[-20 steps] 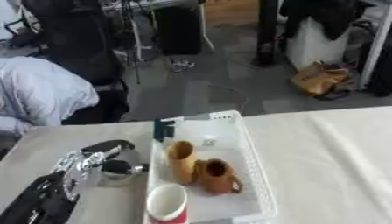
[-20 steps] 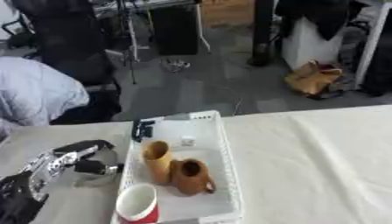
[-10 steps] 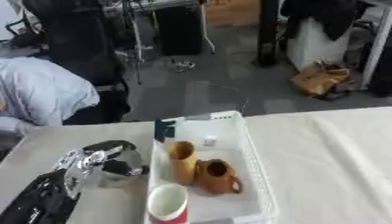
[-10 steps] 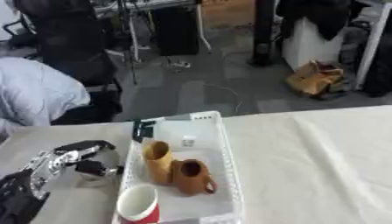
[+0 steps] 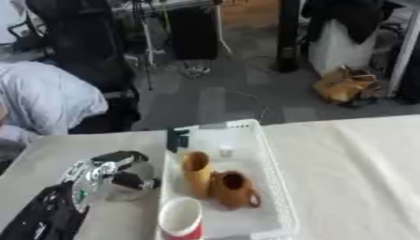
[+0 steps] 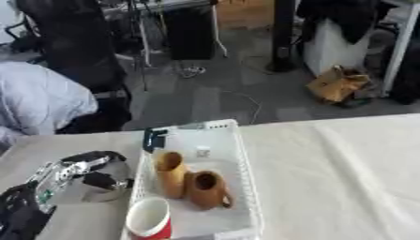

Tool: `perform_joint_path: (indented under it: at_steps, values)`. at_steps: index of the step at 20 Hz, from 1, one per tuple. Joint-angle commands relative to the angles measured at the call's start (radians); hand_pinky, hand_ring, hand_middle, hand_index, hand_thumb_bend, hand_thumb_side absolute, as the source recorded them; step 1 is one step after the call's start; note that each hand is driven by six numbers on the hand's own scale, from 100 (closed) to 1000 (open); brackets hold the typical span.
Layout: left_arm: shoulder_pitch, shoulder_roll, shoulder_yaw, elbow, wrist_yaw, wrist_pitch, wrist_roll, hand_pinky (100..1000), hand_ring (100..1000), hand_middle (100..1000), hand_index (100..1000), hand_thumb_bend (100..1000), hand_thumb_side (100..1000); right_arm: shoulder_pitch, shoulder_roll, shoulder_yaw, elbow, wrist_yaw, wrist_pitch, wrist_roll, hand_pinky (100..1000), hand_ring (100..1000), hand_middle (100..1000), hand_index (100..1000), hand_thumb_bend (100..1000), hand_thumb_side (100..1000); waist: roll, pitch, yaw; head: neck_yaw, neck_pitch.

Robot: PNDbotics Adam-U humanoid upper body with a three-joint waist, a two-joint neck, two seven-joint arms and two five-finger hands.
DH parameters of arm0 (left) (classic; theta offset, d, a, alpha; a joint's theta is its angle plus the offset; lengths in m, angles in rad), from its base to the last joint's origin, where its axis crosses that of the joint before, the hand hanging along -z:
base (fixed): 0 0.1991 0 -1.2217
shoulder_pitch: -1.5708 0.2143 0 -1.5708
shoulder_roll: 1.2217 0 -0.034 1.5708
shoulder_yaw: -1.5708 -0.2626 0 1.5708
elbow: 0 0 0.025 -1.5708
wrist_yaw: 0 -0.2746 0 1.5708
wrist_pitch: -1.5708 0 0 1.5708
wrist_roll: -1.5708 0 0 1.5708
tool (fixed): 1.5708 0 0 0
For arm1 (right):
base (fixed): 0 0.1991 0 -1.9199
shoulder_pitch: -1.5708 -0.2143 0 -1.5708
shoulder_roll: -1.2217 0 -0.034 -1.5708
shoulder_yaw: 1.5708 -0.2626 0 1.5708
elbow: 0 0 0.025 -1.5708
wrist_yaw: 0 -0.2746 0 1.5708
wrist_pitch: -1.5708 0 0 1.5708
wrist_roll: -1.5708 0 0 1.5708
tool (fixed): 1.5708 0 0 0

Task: Pick up objects on the table and place them in the box.

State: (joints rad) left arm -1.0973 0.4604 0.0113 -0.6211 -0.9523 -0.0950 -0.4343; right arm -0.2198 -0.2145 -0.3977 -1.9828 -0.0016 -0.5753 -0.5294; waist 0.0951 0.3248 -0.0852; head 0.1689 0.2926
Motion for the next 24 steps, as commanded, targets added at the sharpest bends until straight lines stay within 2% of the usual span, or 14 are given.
perform_joint_path:
  at_steps: [1, 12, 17, 24]
  values:
    - [-0.019, 0.017, 0.008, -0.008, 0.004, 0.002, -0.010, 1000, 1000, 1000, 1000, 496, 704, -0.009, -0.018, -0.002, -0.017, -0.010, -0.007, -0.011, 740, 791, 629, 594, 100, 1000, -0.004, -0.023, 0.001, 0.003, -0.013]
    - [-0.022, 0.017, 0.009, -0.008, 0.011, 0.006, -0.039, 1000, 1000, 1000, 1000, 443, 662, -0.011, -0.020, -0.002, -0.017, -0.013, -0.008, -0.021, 740, 790, 628, 589, 100, 1000, -0.003, -0.023, 0.001, 0.003, -0.012]
    - [-0.022, 0.015, 0.008, -0.007, 0.009, 0.006, -0.052, 987, 1000, 1000, 1000, 393, 598, -0.011, -0.021, -0.002, -0.017, -0.014, -0.008, -0.029, 741, 789, 627, 587, 100, 1000, -0.003, -0.025, 0.002, 0.004, -0.011]
    - [-0.022, 0.015, 0.009, -0.009, 0.003, 0.007, -0.063, 966, 1000, 1000, 1000, 366, 572, -0.011, -0.023, -0.004, -0.017, -0.014, -0.006, -0.037, 742, 789, 626, 585, 100, 1000, -0.002, -0.027, 0.002, 0.005, -0.011]
